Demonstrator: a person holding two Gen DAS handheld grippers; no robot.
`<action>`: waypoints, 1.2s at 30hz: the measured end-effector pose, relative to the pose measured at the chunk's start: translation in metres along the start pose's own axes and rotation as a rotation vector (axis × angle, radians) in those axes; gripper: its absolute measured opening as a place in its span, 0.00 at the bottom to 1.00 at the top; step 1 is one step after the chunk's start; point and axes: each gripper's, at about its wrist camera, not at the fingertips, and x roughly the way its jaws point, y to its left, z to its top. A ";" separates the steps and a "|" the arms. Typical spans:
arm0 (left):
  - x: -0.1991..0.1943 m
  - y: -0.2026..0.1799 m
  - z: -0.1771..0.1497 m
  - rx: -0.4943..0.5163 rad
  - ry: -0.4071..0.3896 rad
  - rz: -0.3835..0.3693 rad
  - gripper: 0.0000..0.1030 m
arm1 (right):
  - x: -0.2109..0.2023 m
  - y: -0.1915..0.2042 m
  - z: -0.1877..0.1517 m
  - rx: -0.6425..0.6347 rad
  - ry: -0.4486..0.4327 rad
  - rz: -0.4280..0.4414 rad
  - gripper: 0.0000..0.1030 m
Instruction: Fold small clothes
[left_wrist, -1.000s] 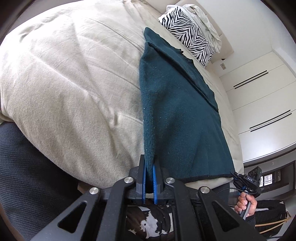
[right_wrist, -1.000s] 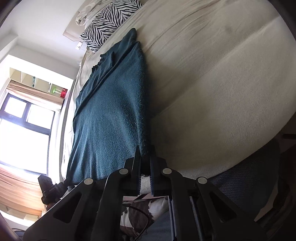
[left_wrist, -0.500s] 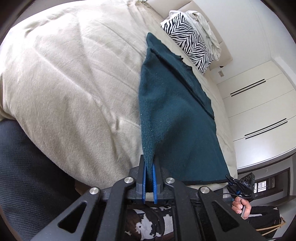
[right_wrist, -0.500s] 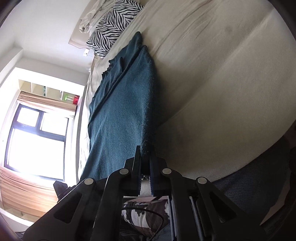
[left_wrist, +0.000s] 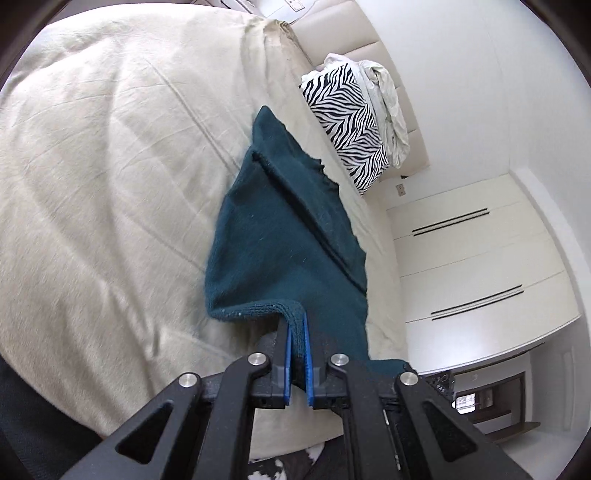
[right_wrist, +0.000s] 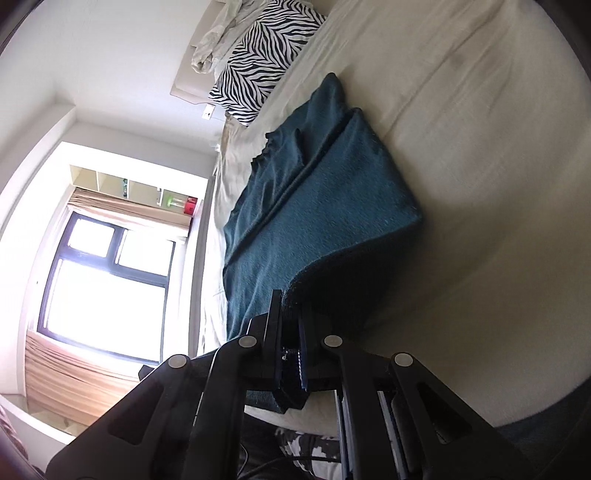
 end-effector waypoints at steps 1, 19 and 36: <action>0.005 -0.001 0.010 -0.024 -0.005 -0.021 0.06 | 0.006 0.006 0.008 0.000 -0.003 0.012 0.05; 0.135 -0.021 0.201 -0.135 -0.108 -0.041 0.06 | 0.125 0.030 0.234 0.080 -0.181 0.032 0.05; 0.199 0.006 0.256 -0.088 -0.142 0.101 0.69 | 0.235 -0.031 0.329 0.174 -0.221 -0.163 0.51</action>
